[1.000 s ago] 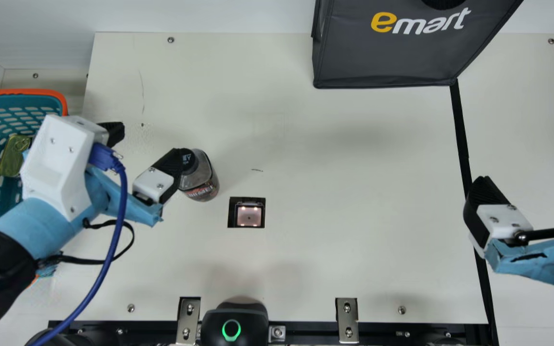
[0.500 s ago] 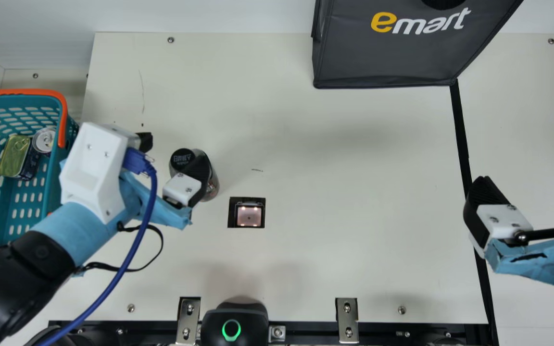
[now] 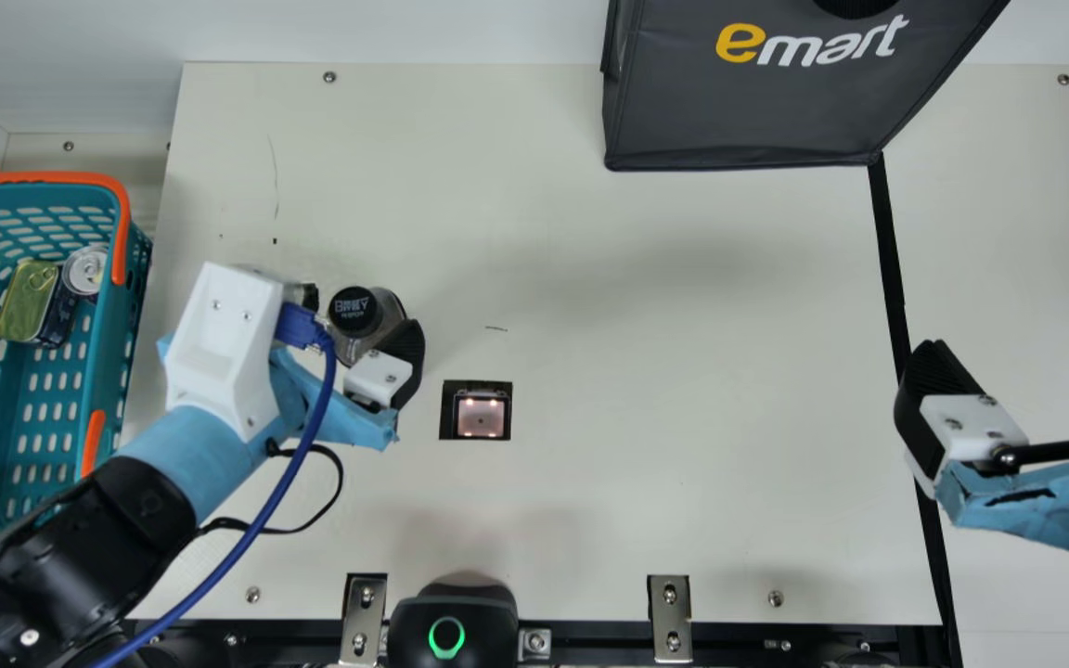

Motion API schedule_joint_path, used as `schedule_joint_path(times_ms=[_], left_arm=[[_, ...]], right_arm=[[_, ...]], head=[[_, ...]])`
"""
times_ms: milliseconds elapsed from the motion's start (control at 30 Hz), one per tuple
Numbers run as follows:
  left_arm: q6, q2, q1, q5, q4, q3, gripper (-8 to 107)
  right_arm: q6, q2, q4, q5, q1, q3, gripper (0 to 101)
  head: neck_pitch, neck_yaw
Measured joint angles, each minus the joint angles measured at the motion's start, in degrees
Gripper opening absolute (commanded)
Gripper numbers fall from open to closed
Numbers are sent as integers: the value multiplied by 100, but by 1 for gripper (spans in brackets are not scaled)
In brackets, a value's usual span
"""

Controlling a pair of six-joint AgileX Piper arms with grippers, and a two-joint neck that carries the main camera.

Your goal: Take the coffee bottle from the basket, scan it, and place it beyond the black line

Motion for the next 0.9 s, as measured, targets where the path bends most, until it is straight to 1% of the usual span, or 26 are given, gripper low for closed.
schedule_joint_path(times_ms=[367,900], left_arm=[[-327,127,71,-181,268,164,90],[-409,437,296,-515,389,174,90]], right_arm=[[0,0,0,0,0,0,91],[0,0,0,0,0,0,91]], head=[[0,0],[0,-9]])
